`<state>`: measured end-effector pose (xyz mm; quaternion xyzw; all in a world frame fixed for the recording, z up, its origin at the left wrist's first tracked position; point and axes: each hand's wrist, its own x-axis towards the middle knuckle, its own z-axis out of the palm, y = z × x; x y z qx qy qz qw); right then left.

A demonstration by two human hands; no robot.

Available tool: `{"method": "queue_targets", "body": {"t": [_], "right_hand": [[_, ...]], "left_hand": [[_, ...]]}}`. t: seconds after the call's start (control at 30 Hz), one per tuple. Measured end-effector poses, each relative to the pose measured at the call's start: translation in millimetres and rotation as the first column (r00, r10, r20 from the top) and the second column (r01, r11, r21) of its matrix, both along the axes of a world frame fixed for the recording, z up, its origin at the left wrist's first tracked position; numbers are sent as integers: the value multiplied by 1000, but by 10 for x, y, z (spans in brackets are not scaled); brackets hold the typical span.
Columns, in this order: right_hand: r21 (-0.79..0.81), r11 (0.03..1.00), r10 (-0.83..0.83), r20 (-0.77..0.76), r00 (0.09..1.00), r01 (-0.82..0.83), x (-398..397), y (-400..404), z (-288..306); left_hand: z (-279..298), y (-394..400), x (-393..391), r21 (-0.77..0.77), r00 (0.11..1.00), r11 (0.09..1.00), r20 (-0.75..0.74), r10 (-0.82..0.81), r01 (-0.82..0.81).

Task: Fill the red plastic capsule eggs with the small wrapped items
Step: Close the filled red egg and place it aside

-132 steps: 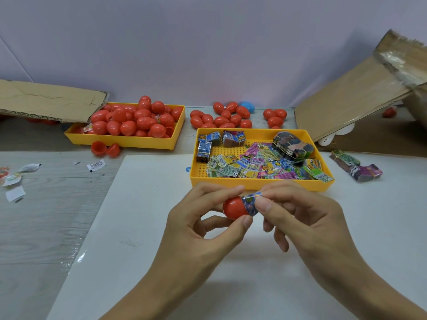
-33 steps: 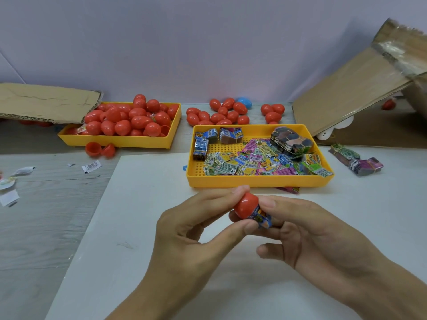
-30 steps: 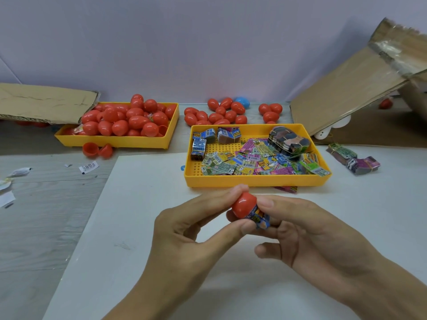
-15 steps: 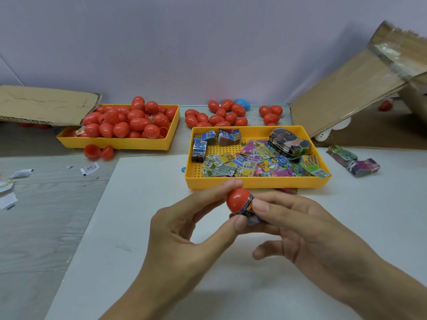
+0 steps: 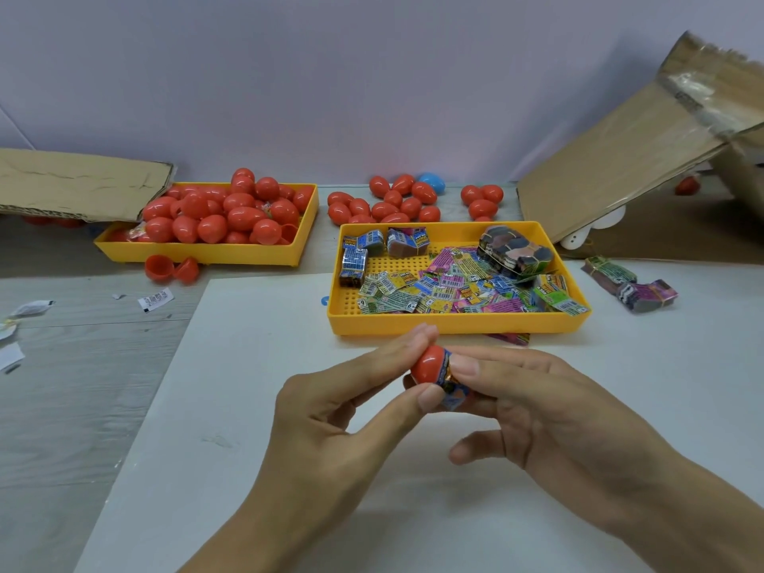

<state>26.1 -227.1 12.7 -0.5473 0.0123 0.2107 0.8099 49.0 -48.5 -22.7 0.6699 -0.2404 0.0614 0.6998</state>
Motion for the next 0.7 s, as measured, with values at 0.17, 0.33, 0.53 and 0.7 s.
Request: {"method": "queue_targets", "body": {"t": [0.17,0.33,0.53,0.7], "right_hand": [[29,1000,1,4,1000,-1,-2,14,0],[-54,995,-81,42,996,84,-8,24,-12],[-1,998,-69,-4,998,69,-35,46,2],[-45,985,-164,103,981,169,-43,28,-8]], "left_hand": [[-10,3,5,-7,998,1000,61,29,-29],[-26,11,-1,-3,975,994,192,107,-109],[0,-17,-6,-77,963,990,232,133,-119],[-16,-14,14,-79,998,997,66,15,-9]]}}
